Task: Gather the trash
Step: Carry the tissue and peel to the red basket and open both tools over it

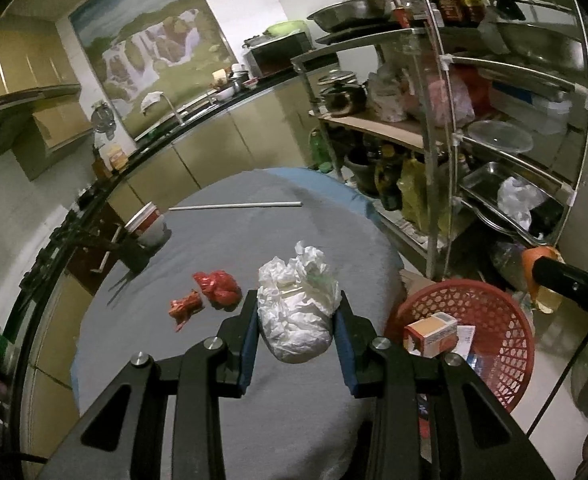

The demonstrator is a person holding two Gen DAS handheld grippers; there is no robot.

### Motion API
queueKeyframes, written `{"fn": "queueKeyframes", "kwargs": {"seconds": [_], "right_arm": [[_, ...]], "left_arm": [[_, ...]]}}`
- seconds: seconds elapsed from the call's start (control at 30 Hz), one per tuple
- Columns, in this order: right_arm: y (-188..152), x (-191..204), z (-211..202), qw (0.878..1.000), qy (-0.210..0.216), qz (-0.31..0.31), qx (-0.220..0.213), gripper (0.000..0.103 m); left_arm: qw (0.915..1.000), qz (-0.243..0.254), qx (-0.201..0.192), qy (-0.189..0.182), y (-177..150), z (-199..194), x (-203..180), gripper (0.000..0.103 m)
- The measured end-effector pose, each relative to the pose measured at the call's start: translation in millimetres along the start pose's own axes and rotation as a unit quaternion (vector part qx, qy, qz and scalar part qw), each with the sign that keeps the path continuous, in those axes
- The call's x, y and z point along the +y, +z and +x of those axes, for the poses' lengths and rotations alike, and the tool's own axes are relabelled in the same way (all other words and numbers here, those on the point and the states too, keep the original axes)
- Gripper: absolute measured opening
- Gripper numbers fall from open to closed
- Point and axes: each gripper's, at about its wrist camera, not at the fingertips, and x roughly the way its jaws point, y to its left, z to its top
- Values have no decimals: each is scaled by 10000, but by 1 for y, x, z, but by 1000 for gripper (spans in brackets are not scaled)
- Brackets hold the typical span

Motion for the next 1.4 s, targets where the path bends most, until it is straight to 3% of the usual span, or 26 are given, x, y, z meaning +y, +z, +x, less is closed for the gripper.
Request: {"fn": "queueKeyframes", "kwargs": {"seconds": [0.4, 0.57, 0.77, 0.93, 1.13, 1.23, 1.4], "right_arm": [[-4, -12, 1, 9998, -54, 170, 97, 28], [-8, -17, 3, 9995, -71, 242, 193, 28], [-11, -33, 0, 9985, -96, 495, 207, 28], [-13, -52, -1, 9963, -110, 811, 262, 29], [-18, -58, 7, 9939, -130, 1014, 412, 30], [-19, -59, 10, 9929, -181, 1077, 475, 32], [-20, -66, 14, 9889, -216, 1346, 592, 36]], "left_arm": [[9994, 163, 136, -260, -1, 10, -23, 36], [9965, 109, 250, -785, -4, 16, -31, 36], [9770, -167, 702, -2007, -14, 40, -44, 36], [9632, -253, 999, -2484, -25, 54, -55, 36], [9564, -123, 1126, -2691, -33, 57, -66, 39], [9510, -67, 1224, -2837, -35, 58, -69, 45], [9492, -101, 1282, -2873, -38, 59, -65, 53]]}}
